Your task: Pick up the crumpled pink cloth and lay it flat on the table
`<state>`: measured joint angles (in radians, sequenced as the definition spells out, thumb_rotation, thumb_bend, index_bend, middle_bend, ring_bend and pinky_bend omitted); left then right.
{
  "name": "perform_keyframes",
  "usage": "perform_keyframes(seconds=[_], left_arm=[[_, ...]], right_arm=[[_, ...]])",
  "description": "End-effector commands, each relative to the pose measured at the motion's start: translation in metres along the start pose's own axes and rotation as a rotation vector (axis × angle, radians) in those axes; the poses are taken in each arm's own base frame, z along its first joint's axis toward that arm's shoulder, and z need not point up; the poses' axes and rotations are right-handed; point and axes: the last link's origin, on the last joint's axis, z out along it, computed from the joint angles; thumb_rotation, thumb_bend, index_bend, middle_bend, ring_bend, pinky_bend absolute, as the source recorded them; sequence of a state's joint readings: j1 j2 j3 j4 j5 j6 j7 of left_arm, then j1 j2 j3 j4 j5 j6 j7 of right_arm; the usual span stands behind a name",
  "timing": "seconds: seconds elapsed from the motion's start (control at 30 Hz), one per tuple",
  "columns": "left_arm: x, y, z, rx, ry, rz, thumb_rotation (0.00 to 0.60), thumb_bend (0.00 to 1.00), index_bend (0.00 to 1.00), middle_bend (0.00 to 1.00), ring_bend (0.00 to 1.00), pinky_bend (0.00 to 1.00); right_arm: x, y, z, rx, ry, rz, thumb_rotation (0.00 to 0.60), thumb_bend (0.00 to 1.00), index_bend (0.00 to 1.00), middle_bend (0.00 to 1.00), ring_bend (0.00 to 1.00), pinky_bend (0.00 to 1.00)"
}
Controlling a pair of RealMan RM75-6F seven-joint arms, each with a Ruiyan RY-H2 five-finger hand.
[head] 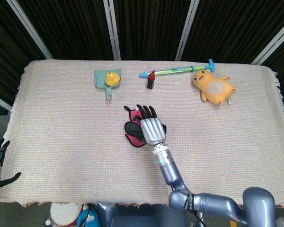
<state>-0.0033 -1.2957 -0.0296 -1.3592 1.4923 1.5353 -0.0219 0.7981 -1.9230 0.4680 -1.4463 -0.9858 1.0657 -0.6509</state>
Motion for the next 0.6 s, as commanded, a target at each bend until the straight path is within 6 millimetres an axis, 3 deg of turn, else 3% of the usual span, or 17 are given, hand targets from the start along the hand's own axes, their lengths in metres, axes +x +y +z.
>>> perform_keyframes(seconds=[0.03,0.2,0.4,0.6], left_arm=[[-0.001,-0.001,0.001,0.004,-0.001,-0.002,0.600,0.00,0.00,0.00,0.00,0.01],[-0.001,-0.003,0.002,0.007,0.002,0.000,0.600,0.00,0.00,0.00,0.00,0.01],[-0.001,-0.004,0.003,0.008,0.001,0.000,0.600,0.00,0.00,0.00,0.00,0.01],[-0.001,-0.004,0.002,0.004,0.005,-0.001,0.600,0.00,0.00,0.00,0.00,0.01]], right_arm=[[-0.005,-0.008,0.010,-0.009,-0.002,0.020,0.600,0.27,0.35,0.08,0.00,0.00],[-0.012,-0.015,0.026,-0.032,0.005,0.024,0.600,0.27,0.36,0.09,0.00,0.00],[-0.021,-0.011,0.029,-0.053,-0.004,0.025,0.600,0.29,0.39,0.10,0.00,0.00],[-0.029,-0.007,0.031,-0.064,-0.004,0.015,0.600,0.38,0.49,0.15,0.00,0.00]])
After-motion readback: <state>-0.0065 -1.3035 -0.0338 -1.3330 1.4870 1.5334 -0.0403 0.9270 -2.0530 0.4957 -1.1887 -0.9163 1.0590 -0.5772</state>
